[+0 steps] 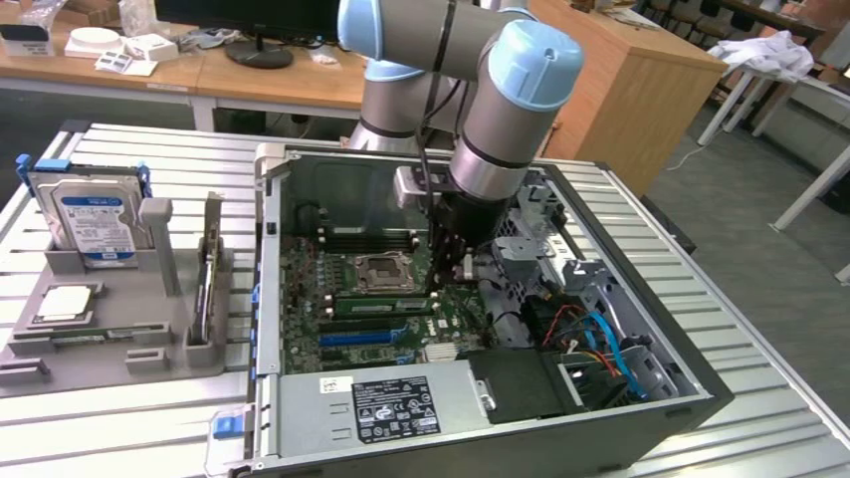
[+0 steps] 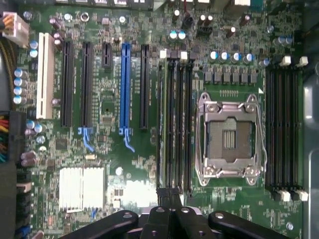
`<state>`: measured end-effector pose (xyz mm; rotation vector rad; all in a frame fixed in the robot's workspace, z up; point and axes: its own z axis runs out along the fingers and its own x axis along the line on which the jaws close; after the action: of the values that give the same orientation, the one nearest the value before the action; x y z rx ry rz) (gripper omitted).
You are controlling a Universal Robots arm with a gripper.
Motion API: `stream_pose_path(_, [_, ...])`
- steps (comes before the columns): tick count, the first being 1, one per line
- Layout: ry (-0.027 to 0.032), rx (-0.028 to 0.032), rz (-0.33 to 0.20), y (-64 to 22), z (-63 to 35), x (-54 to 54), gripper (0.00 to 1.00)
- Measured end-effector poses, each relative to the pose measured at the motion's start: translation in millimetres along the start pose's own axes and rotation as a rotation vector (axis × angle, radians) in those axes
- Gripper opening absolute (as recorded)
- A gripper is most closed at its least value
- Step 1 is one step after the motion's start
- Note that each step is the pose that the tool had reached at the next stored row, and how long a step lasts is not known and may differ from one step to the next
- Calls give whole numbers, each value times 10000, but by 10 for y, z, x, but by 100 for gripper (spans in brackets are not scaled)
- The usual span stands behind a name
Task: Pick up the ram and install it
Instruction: 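Press down the ram until it locks into place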
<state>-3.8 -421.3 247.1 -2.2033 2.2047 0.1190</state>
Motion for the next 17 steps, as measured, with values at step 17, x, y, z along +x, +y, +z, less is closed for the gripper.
stream_pose_path(17, [0, 1, 0, 361, 16, -1, 11])
